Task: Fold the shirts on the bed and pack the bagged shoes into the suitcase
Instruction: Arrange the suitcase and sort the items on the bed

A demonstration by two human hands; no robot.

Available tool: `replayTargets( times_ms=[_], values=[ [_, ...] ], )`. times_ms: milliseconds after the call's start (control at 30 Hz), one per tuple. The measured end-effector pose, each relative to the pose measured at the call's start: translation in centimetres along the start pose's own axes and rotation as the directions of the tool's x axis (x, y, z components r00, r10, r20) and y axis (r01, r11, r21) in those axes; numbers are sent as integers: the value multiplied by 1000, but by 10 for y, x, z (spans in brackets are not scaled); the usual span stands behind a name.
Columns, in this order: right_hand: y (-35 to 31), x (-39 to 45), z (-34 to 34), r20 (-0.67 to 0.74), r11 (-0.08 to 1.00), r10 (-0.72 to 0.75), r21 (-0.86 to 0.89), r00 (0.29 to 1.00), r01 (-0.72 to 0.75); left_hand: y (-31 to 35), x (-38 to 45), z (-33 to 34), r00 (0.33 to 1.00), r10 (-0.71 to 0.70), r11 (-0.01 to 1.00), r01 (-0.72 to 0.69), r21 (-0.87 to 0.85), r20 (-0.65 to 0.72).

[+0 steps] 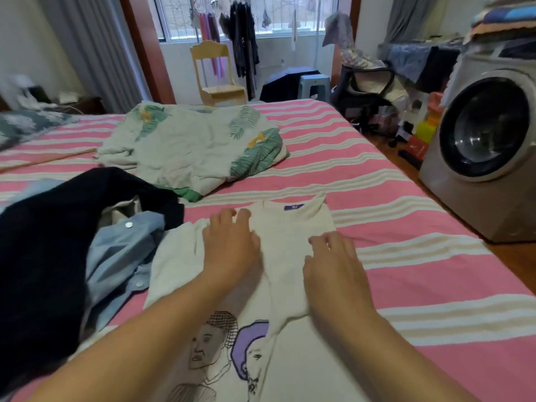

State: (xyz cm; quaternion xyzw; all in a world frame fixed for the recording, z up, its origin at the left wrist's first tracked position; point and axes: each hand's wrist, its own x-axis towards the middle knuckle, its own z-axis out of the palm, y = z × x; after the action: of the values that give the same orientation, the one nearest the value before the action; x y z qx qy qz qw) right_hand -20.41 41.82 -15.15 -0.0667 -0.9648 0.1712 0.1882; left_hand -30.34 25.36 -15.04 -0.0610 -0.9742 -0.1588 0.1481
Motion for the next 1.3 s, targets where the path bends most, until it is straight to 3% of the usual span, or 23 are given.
replayTargets(
  times_ms=[100, 167, 300, 367, 433, 500, 533, 567, 600, 633, 667, 733, 800, 900, 967, 1033, 1100, 1167, 1300],
  values=[
    [-20, 11, 35, 392, 996, -65, -28, 918, 83, -67, -44, -15, 931, -310, 949, 289, 128, 191],
    [-19, 9, 54, 524, 988, -30, -114, 851, 105, -88, -61, -13, 884, -383, 922, 352, 159, 266],
    [-18, 14, 57, 581, 979, 21, -175, 813, 100, -106, -57, -16, 914, -407, 913, 406, 24, 7],
    [-22, 21, 48, 625, 971, 48, -211, 779, 109, -122, -56, -23, 916, -401, 915, 399, -58, -26],
    [-41, 30, 36, 588, 966, 96, -249, 803, 67, -136, -58, -35, 894, -443, 886, 425, -188, -67],
    [-77, 44, 31, 464, 990, 46, -141, 885, 23, -143, -55, -52, 795, -600, 736, 510, -446, -82],
    [-100, 52, 31, 456, 996, 43, 45, 889, -71, -142, -53, -60, 744, -664, 638, 519, -568, -66],
    [-123, 60, 35, 552, 921, 68, 285, 831, -265, -139, -50, -66, 723, -689, 573, 504, -646, -46],
    [-147, 64, 37, 707, 715, 49, 468, 705, -519, -133, -48, -69, 733, -679, 537, 474, -698, -24],
    [-168, 66, 38, 822, 485, -14, 504, 570, -715, -126, -48, -73, 770, -638, 522, 433, -735, 1],
    [-184, 67, 38, 874, 335, -76, 475, 480, -813, -118, -48, -75, 825, -565, 539, 387, -748, 20],
    [-202, 72, 44, 894, 194, -172, 443, 414, -875, -108, -50, -77, 930, -365, 679, 291, -674, 34],
    [-212, 77, 51, 897, 275, -109, 441, 428, -854, -106, -56, -78, 978, -200, 817, 202, -540, 64],
    [-203, 80, 56, 859, 361, 19, 471, 511, -805, -115, -74, -70, 980, -62, 932, 126, -340, 191],
    [-194, 79, 56, 845, 214, 86, 502, 528, -838, -121, -88, -61, 974, -13, 960, 77, -271, 228],
    [-185, 70, 47, 834, -92, 89, 552, 545, -829, -129, -97, -50, 989, 0, 979, 31, -203, 151],
    [-157, 53, 38, 802, -262, 131, 595, 583, -760, -141, -104, -38, 996, 58, 988, -47, -146, 72],
    [-124, 39, 33, 817, -317, 169, 575, 552, -754, -150, -108, -29, 991, 129, 989, -128, -77, 15],
    [-99, 38, 38, 832, -179, 160, 553, 531, -813, -131, -108, -36, 991, 133, 977, -130, 169, -7]
  ],
)
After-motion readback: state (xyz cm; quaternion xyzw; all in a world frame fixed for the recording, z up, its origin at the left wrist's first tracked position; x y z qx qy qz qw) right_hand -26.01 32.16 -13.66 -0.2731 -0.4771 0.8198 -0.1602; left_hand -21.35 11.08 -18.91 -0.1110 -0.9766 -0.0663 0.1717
